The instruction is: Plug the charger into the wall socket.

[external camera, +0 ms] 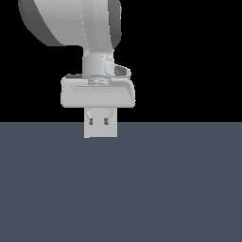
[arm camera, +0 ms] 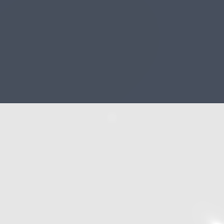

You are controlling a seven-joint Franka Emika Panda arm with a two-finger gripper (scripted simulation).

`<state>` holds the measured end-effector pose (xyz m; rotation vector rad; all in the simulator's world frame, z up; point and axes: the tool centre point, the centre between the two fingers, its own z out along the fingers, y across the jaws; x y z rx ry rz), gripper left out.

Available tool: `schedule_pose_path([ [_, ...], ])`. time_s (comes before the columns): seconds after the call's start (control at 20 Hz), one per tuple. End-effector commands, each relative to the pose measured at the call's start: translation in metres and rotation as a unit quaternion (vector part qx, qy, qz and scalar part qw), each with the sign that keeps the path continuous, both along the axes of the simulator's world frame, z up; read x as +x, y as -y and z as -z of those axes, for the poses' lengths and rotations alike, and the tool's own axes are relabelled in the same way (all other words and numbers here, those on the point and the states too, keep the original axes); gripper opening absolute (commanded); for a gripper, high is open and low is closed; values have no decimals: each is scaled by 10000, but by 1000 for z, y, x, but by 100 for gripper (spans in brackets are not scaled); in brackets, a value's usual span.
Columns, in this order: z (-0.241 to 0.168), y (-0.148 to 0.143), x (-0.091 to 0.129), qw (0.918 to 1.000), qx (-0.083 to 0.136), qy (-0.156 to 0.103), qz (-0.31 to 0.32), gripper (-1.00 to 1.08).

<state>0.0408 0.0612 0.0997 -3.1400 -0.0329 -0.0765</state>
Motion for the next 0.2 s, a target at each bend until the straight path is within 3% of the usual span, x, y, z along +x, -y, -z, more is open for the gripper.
schedule_pose_path([
  [0.0,0,0,4,10000,0,1,1,-100],
  [0.15,0,0,5,10000,0,1,1,-100],
])
